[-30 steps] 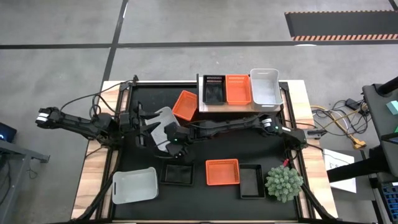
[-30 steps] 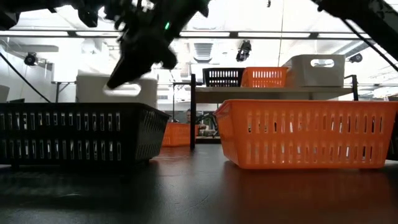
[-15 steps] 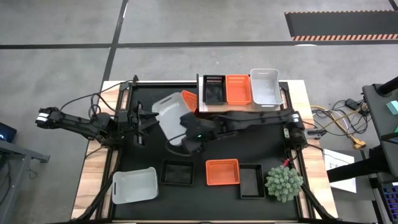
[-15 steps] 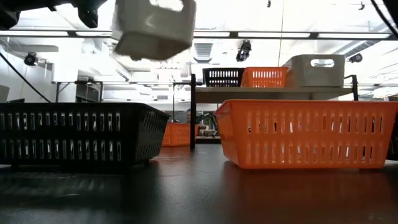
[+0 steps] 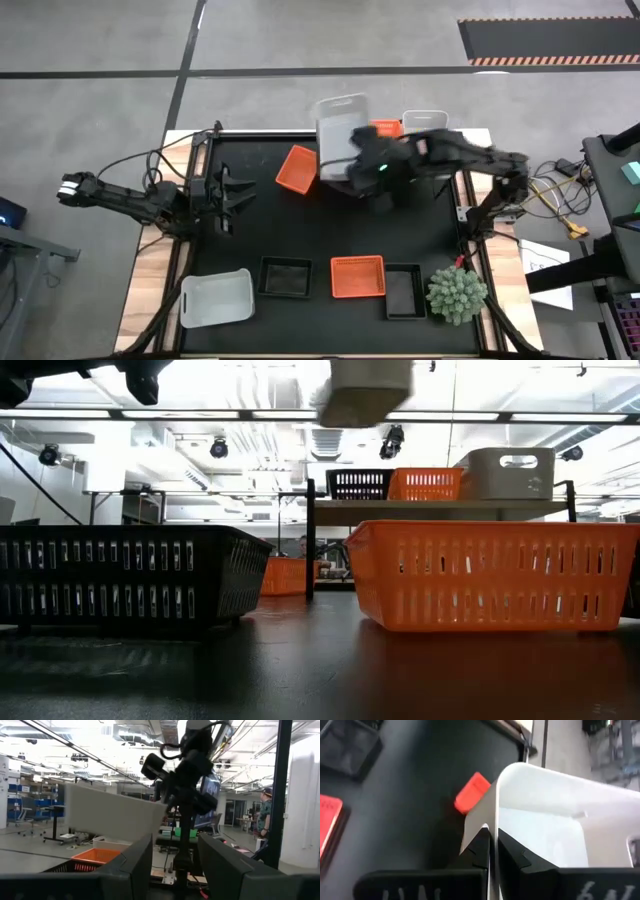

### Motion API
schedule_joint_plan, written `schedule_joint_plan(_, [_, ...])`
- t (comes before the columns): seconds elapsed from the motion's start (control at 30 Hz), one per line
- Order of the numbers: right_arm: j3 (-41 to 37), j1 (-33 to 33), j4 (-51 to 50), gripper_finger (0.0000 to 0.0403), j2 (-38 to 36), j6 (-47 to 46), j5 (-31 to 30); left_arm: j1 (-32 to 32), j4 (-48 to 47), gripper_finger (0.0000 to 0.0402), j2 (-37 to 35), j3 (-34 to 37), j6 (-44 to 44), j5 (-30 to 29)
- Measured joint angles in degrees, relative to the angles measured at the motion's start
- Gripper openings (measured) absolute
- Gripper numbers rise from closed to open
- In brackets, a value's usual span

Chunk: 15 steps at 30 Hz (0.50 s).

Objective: Stack baskets on shelf by color
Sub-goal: Stack the top white bin on the white bin on the shelf

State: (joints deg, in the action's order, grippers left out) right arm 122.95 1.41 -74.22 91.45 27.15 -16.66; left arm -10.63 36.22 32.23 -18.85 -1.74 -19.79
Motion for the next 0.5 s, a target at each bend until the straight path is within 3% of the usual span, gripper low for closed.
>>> schedule_joint_plan(0.3, [-8.47,-9.01,-5.98,0.0008,-15.31,-4.9,9.22,-0.02,-0.06,0.0144,0.0,0.0,-0.04,0.02])
schedule_joint_plan(0.5, [-16.94,-11.41,-5.71,0.0008,-25.67,-7.2,8.95,-0.02,-0.1,0.0144,0.0,0.0,-0.09,0.02])
